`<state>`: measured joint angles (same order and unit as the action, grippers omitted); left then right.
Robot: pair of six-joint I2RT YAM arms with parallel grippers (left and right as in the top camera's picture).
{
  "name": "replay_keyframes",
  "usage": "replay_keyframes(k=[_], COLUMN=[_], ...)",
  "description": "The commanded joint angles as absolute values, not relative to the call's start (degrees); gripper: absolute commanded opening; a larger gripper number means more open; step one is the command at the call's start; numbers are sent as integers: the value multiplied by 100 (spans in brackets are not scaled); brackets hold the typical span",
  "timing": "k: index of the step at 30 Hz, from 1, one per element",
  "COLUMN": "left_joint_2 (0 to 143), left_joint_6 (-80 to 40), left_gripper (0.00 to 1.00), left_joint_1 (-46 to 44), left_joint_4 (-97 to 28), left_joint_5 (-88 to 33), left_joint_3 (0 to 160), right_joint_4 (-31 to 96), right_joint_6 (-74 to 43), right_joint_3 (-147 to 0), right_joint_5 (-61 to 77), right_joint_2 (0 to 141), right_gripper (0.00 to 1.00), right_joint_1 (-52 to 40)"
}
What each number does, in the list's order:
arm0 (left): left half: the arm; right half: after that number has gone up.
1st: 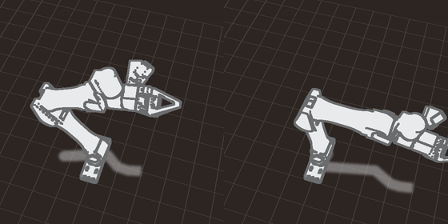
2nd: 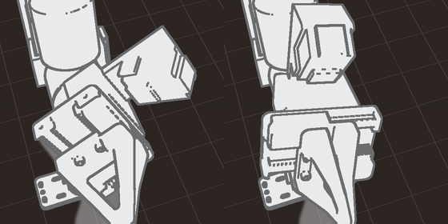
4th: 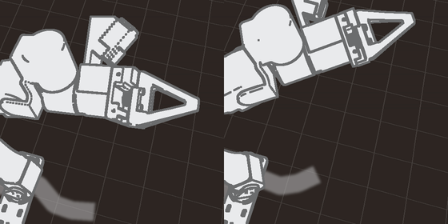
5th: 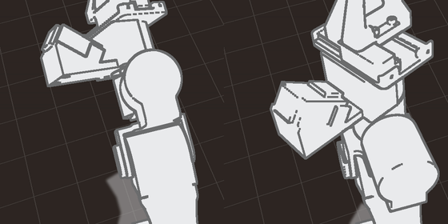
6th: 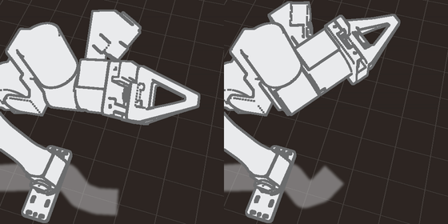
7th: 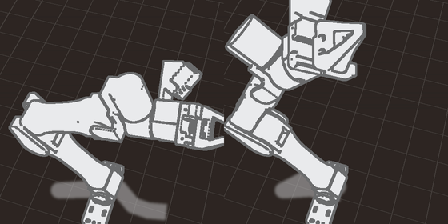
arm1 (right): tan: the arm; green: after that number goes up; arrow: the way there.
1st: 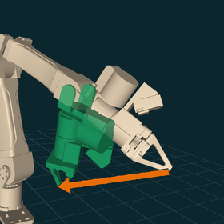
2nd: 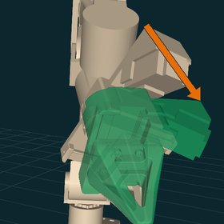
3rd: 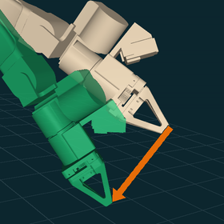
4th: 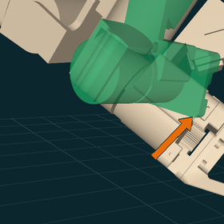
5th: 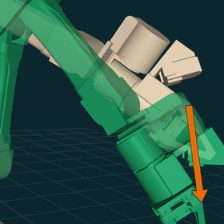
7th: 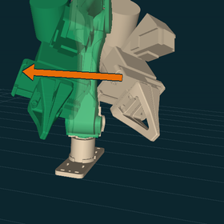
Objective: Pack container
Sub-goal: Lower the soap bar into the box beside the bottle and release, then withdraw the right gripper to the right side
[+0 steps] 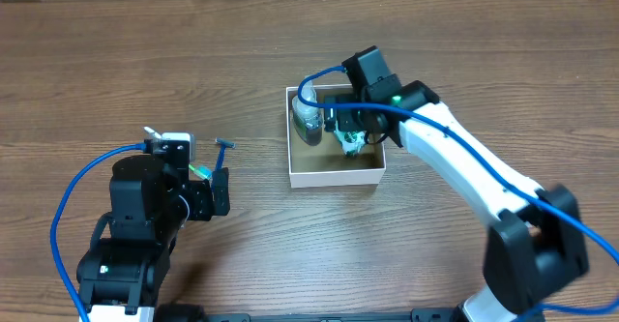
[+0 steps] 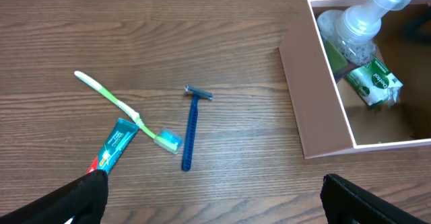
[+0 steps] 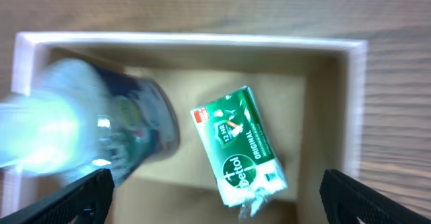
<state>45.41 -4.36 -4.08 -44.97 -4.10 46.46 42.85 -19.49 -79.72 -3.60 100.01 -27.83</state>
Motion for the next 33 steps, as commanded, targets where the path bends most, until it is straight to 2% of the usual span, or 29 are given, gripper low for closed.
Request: replay_keyframes(k=[1,4,6,7,9,12,14,17,18,23,24,26,30,33], left_joint_2=[4532,4532,4532,4532,4532,4532,4532,4532,4532,4532,4532,4532,4532,4532], left_joint_6=[-493,-495,-495,-495,-495,-495,-497,-495,-495,-495,-495,-495,-495,-493], left_gripper=[100,100,100,100,100,100,100,100,100,100,100,100,100,100], left_joint_1=[-377,-377,-377,-377,-377,-377,-377,-377,-377,-377,-377,-377,-377,-377], left_joint_4=[-4504,-4504,-4504,-4504,-4519,-4521,-4530,-4547,-4547,-4550,-4547,-4545,-4547,-4545], left_joint_5=[-408,-408,-408,-408,-410,-410,-410,-410,-410,-408,-408,-410,-408,-405], left_joint_3=[4779,4779,4779,4779,4781,4779,4779,4779,4779,4779,4779,4779,4779,4779], right_joint_4=[4460,4842,5127,5273,5428,5417,5334,5094,4906,4748,4737,4711,4674,4829], right_joint_6=[-2294,-2447,-2443,-2445,-2445,-2445,-2447,-2263,-1887,-1302,-1299,-1299,-1345,-2040], right_joint_3=[-8077,-8075,-8073,-8055,-7975,-7797,-7627,-7507,-7505,-7505,-7507,-7507,-7507,-7513], right_joint_5=[-1535,-1931,-1927,-1927,-1903,-1791,-1785,-1455,-784,231,233,226,113,-576], right_joint_2=[8768,8263,8243,8300,8484,8761,9080,9644,10088,10357,10357,10353,10353,10239], right_gripper=[100,100,97,92,74,37,26,24,24,23,17,15,20,22], right_joint_1=[-2759,-2504,-2279,-2174,-2025,-1957,-1957,-1955,-1953,-1953,-1953,-1951,-1896,-1719])
